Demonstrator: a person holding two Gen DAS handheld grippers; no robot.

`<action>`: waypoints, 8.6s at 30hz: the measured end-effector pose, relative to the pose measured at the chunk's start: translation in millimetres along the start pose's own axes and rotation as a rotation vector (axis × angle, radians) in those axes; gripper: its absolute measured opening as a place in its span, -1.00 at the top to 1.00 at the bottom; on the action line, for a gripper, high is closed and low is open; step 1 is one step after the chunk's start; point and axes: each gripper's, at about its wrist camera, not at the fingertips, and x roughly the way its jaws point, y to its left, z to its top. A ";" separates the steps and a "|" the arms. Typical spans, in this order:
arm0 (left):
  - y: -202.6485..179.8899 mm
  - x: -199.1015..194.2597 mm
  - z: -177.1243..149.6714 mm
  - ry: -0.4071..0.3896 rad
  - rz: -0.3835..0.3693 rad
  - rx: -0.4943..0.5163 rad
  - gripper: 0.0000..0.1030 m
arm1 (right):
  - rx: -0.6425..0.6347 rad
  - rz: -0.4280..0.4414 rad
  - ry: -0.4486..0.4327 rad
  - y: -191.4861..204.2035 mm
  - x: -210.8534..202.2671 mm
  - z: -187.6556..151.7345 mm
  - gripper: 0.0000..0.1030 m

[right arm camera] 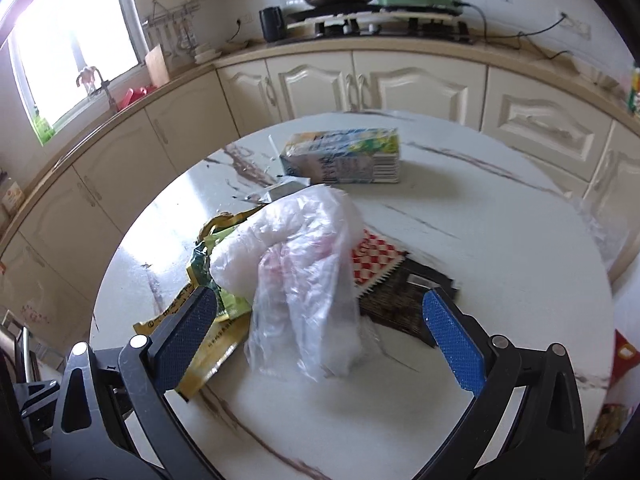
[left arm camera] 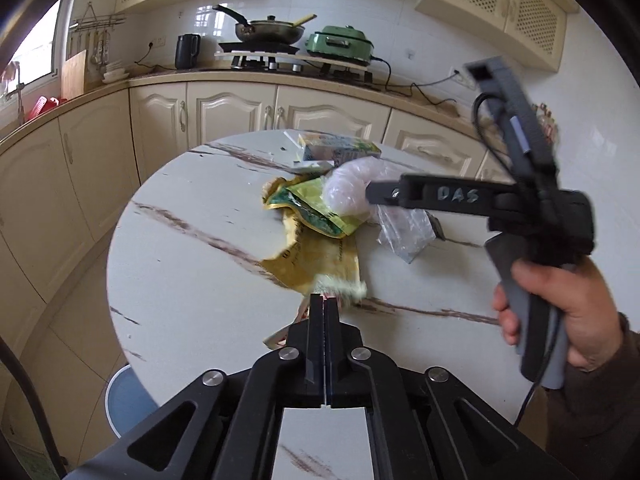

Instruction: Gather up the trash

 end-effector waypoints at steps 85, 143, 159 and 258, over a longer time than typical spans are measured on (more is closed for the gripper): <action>424.2 65.8 -92.2 0.329 0.256 -0.510 0.91 | -0.390 0.203 0.375 351.7 279.4 -135.7 -0.26; -78.4 -282.3 -139.2 -0.636 0.499 -0.003 -0.99 | -0.196 0.052 -0.671 154.3 -374.9 -121.8 -1.00; -73.7 -257.2 -132.1 -0.585 0.470 -0.002 -0.99 | -0.099 -0.013 -0.649 101.7 -358.9 -110.6 -1.00; 76.5 -36.1 -13.8 0.013 0.008 -0.118 0.91 | -0.092 -0.015 0.007 44.8 -41.2 -80.3 -0.40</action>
